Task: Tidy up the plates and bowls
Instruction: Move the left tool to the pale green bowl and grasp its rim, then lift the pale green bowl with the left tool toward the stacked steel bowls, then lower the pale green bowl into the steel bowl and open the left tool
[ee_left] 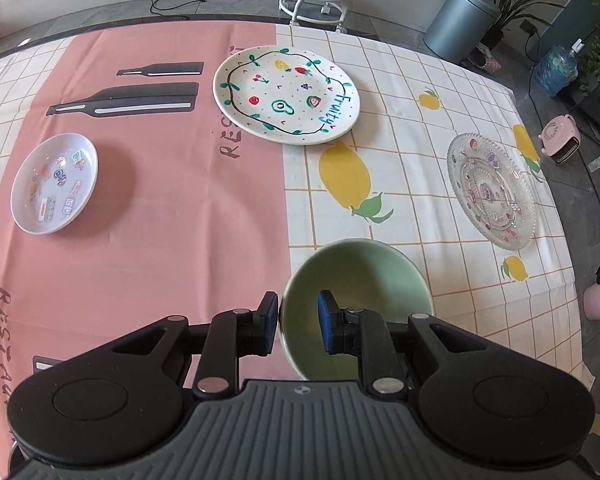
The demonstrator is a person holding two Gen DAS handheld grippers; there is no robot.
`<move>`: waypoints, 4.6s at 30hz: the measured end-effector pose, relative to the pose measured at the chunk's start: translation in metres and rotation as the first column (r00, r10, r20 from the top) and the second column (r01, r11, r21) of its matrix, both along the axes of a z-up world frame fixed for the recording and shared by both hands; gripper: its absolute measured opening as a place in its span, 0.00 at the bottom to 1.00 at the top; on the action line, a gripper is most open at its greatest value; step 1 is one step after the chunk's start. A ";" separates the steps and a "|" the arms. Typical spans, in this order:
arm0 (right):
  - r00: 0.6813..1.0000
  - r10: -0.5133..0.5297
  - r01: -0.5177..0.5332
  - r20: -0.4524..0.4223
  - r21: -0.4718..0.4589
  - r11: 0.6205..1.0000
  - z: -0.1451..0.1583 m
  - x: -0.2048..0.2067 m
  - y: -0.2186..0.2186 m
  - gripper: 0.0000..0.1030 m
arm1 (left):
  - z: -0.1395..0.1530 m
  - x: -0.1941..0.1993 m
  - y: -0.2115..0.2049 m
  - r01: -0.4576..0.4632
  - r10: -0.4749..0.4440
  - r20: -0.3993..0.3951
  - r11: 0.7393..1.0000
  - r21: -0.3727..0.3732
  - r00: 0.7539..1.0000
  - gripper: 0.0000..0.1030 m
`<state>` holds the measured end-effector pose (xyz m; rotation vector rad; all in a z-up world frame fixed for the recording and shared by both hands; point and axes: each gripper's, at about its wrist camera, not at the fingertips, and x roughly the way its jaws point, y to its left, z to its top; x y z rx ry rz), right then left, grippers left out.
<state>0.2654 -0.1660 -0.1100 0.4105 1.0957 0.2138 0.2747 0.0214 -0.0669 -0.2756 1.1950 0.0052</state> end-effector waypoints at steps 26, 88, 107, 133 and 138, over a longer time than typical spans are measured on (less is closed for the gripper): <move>0.996 -0.070 0.070 -0.048 -0.006 0.998 0.003 -0.027 -0.039 0.12 | 0.007 -0.040 -0.043 0.066 -0.065 0.017 0.997 -0.028 0.998 0.09; 0.990 -0.045 0.037 0.136 0.059 0.998 0.082 -0.118 -0.045 0.08 | 0.081 -0.154 -0.018 -0.032 0.065 0.275 0.992 -0.122 0.959 0.08; 0.976 0.147 -0.159 0.162 0.063 0.985 0.097 -0.127 0.055 0.08 | 0.081 -0.189 0.080 -0.208 0.246 0.286 0.966 -0.157 0.926 0.09; 0.959 0.270 -0.266 0.087 -0.049 0.963 0.051 -0.111 0.098 0.05 | 0.043 -0.191 0.086 -0.198 0.199 0.175 0.980 -0.028 0.964 0.12; 0.958 0.272 -0.266 0.095 -0.064 0.962 0.050 -0.110 0.100 0.05 | 0.043 -0.190 0.081 -0.186 0.182 0.177 0.983 0.004 0.967 0.12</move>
